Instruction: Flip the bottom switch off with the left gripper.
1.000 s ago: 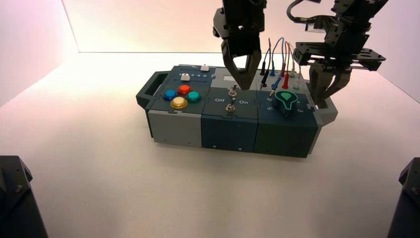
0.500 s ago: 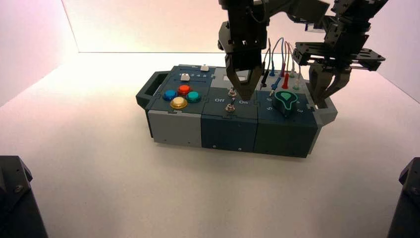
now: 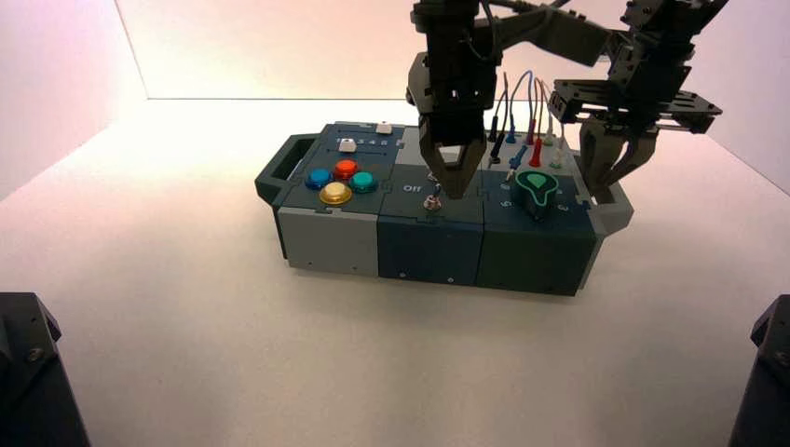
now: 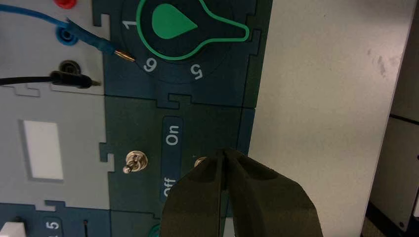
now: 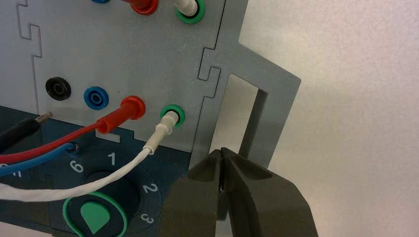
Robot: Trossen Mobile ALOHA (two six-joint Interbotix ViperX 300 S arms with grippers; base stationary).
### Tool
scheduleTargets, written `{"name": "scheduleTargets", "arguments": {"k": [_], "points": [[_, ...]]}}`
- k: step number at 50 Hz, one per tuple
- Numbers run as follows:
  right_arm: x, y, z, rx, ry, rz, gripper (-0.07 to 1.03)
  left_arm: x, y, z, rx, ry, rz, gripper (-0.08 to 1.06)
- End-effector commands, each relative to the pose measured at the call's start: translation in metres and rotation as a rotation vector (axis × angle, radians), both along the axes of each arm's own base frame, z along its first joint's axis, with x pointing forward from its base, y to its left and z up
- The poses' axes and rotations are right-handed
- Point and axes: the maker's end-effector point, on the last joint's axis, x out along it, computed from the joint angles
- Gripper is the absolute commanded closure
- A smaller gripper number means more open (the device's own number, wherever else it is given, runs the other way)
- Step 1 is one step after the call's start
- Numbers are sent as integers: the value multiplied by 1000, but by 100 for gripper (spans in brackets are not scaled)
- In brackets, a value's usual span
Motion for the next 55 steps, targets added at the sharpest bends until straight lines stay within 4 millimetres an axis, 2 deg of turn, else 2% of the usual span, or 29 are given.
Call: {"name": "scheduleTargets", "arguments": {"k": [1, 20, 55], "points": [[-9, -1, -28, -23, 60, 28, 99, 4, -7, 9, -22, -18, -13, 101], [-9, -1, -28, -24, 60, 29, 98, 12, 0, 8, -12, -25, 4, 101], [-8, -1, -35, -29, 79, 32, 99, 17, -17, 16, -33, -32, -18, 101]]}}
